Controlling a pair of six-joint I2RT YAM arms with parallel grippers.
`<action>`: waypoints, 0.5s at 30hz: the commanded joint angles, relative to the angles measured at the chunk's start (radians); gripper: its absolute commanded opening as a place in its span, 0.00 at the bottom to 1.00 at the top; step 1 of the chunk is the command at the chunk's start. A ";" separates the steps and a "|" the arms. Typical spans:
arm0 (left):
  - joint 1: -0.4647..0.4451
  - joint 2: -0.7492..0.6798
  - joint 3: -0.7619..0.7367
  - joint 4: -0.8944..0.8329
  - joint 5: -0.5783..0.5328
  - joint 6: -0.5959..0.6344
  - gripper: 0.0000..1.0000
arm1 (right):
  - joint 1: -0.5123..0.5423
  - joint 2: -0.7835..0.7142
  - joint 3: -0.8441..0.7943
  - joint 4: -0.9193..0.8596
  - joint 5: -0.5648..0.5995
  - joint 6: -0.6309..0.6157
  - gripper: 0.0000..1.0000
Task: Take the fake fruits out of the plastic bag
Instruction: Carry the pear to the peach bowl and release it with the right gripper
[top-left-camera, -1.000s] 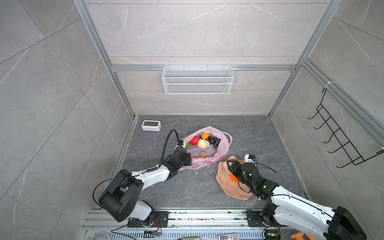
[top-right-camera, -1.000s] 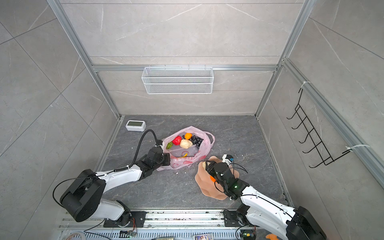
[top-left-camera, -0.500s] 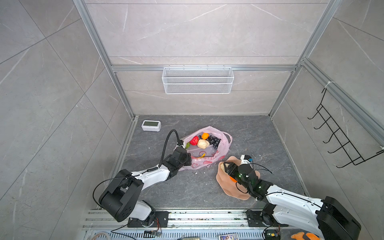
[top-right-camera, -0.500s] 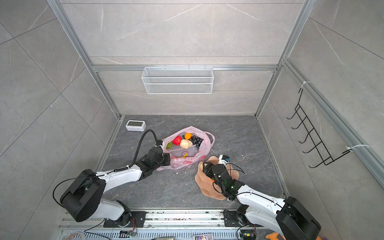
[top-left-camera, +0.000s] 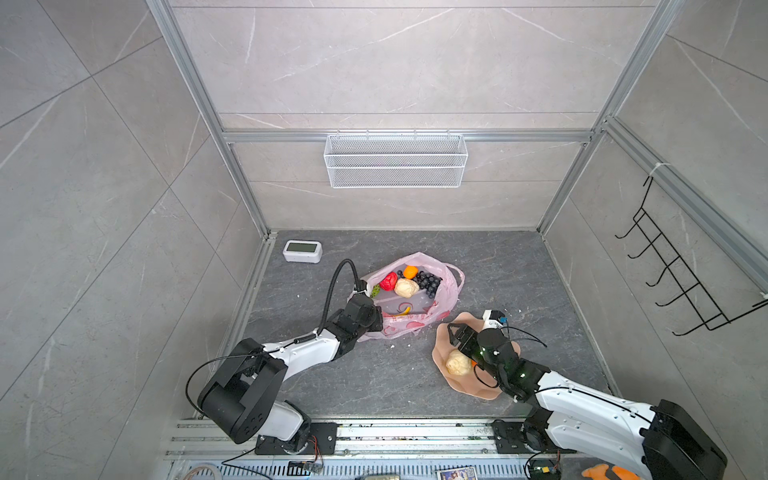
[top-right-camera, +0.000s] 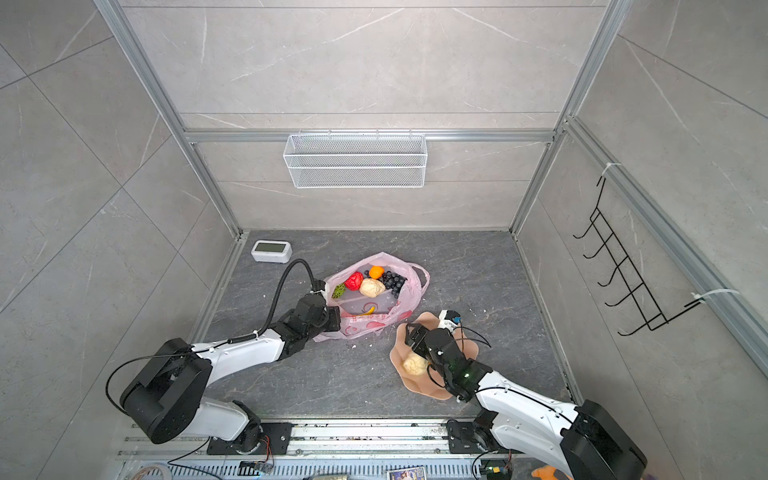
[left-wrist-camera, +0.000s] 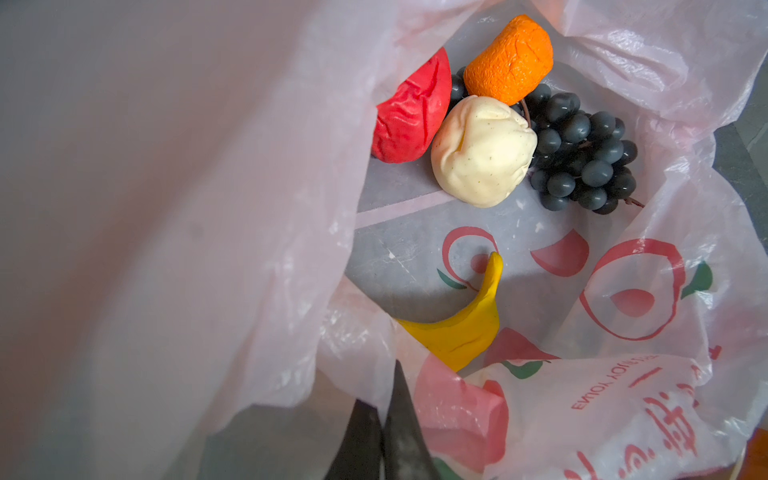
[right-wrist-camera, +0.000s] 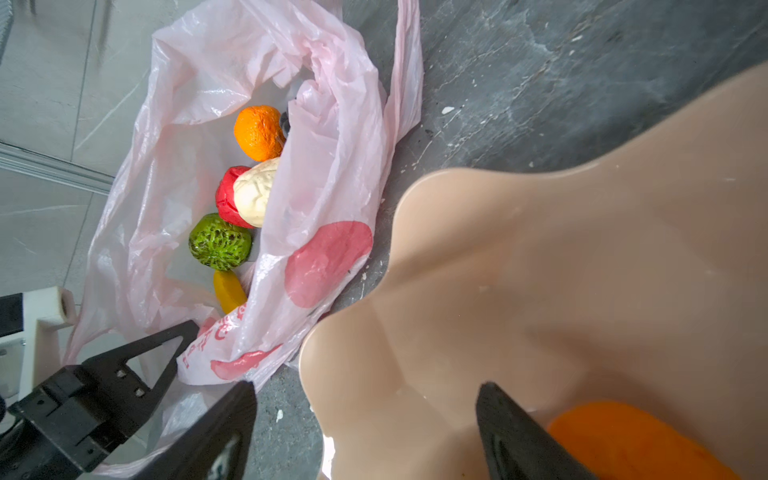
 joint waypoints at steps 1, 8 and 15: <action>0.006 0.006 0.023 0.027 0.001 -0.014 0.04 | 0.004 -0.039 0.045 -0.131 0.036 -0.053 0.85; 0.005 0.012 0.023 0.030 0.004 -0.015 0.05 | 0.007 -0.109 0.109 -0.294 0.038 -0.114 0.84; 0.005 0.018 0.024 0.034 0.009 -0.017 0.05 | 0.006 -0.085 0.209 -0.454 0.043 -0.136 0.82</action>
